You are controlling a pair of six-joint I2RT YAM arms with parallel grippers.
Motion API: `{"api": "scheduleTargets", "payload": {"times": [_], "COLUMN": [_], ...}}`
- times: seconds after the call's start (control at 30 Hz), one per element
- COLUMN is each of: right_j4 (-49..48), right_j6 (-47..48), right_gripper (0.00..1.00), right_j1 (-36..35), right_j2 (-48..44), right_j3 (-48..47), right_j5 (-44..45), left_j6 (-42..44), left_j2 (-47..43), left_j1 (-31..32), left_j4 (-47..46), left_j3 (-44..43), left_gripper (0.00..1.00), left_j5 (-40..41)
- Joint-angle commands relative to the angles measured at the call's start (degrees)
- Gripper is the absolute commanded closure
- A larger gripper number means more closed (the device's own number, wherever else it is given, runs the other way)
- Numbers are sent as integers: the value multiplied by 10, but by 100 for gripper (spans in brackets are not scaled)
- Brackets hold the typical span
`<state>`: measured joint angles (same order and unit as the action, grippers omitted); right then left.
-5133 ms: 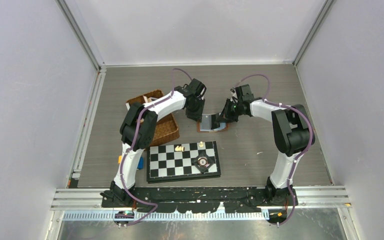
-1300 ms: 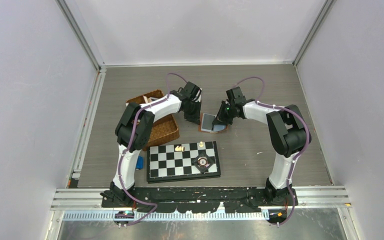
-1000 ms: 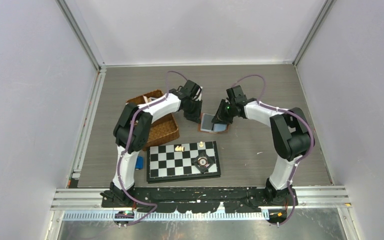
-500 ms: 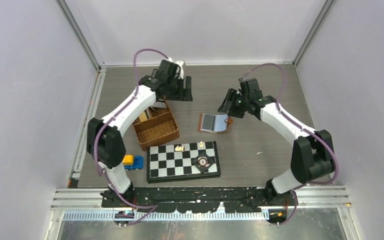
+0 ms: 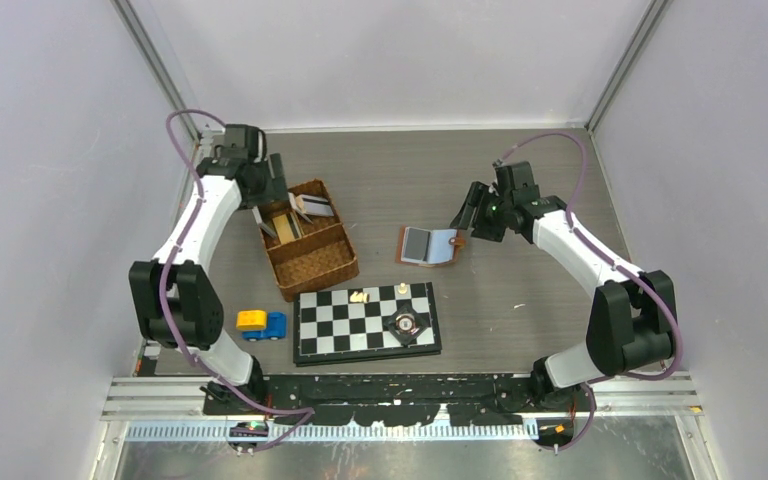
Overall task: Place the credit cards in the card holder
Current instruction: Pick up the credit card from the storage box.
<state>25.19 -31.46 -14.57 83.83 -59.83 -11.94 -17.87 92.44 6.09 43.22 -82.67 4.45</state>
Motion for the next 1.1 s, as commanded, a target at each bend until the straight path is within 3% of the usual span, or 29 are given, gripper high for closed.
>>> {"api": "scheduleTargets", "payload": {"times": [0.0,0.23,0.47,0.6,1.07], "right_j4": [-8,-8,-14,-18,-19], "right_j6": [16,23,29,28,26], "right_gripper": [38,38,38,38,38], "right_j1": [8,20,27,31,37], "right_j2": [-29,-31,-33,-32,-28], "right_j3": [4,12,22,27,28], "right_j5": [-6,-9,-13,-20,-22], "left_j6": [49,65,74,77,78], "left_j2": [-9,57,95,120,101], "left_j1": [-40,-85,-100,-109,-122], "left_j4": [17,29,7,27,47], "left_j3": [-1,-14,-17,-28,-26], "left_gripper": [25,20,19,20,28], "left_j5": [77,78,17,32,61]}}
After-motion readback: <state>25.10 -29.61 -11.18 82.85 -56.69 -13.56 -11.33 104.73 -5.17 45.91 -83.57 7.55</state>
